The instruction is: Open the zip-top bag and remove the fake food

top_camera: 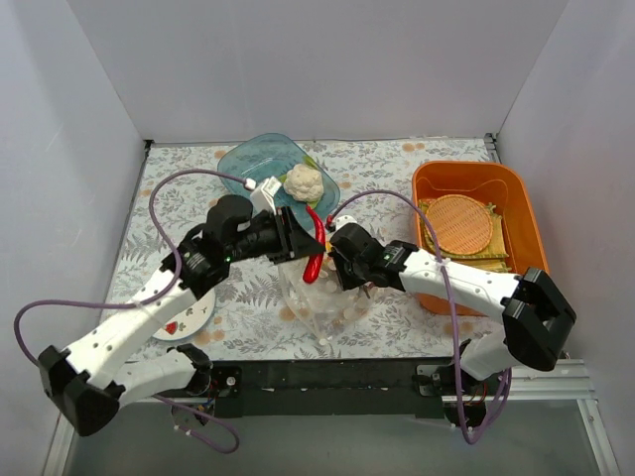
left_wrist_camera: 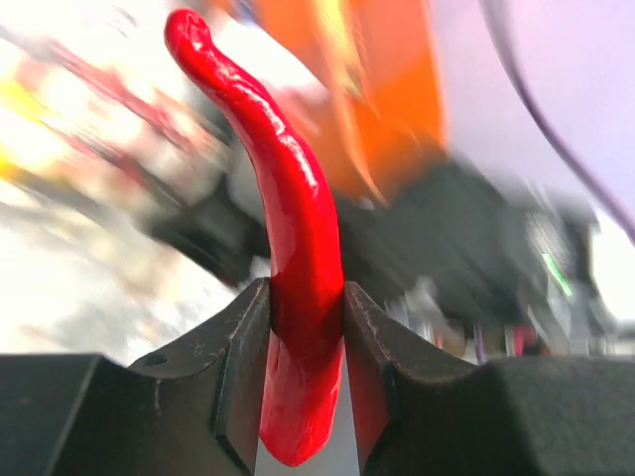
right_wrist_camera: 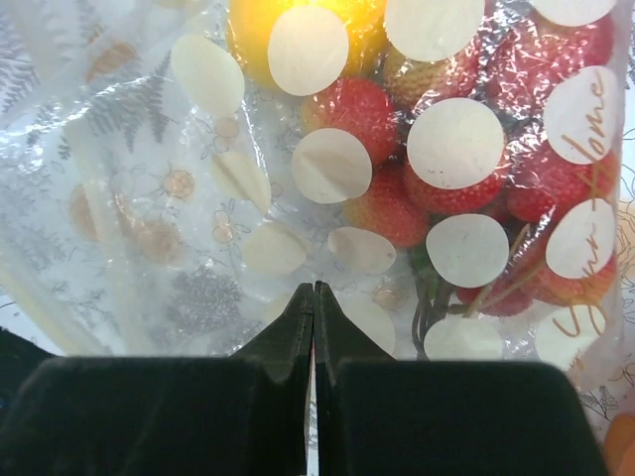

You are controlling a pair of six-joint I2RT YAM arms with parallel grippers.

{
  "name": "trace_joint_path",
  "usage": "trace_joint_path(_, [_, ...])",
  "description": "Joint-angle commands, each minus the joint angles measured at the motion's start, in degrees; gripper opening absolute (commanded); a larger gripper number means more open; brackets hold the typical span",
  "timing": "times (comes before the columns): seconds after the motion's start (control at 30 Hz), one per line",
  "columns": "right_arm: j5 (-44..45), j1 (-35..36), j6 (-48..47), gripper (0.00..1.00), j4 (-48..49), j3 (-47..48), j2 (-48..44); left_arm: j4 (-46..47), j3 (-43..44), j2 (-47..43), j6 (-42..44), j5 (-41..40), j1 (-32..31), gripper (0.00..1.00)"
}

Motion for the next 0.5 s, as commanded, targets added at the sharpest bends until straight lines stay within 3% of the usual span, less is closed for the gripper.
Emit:
trace_joint_path(0.0, [2.1,0.1,-0.4,0.02,-1.0,2.7,-4.0,7.1,1.2,9.1,-0.2,-2.8,13.5,0.13])
trace_joint_path(0.2, [1.8,0.2,0.0,0.02,-2.6,3.8,-4.5,18.0,3.3,27.0,0.2,-1.8,25.0,0.17])
trace_joint_path(0.37, [2.2,0.1,-0.2,0.03,-2.2,3.3,-5.6,18.3,12.3,39.9,4.3,-1.1,30.5,0.26])
trace_joint_path(0.47, [2.4,0.1,-0.3,0.03,-2.7,3.6,-5.6,17.7,17.3,46.5,5.0,1.3,32.2,0.40])
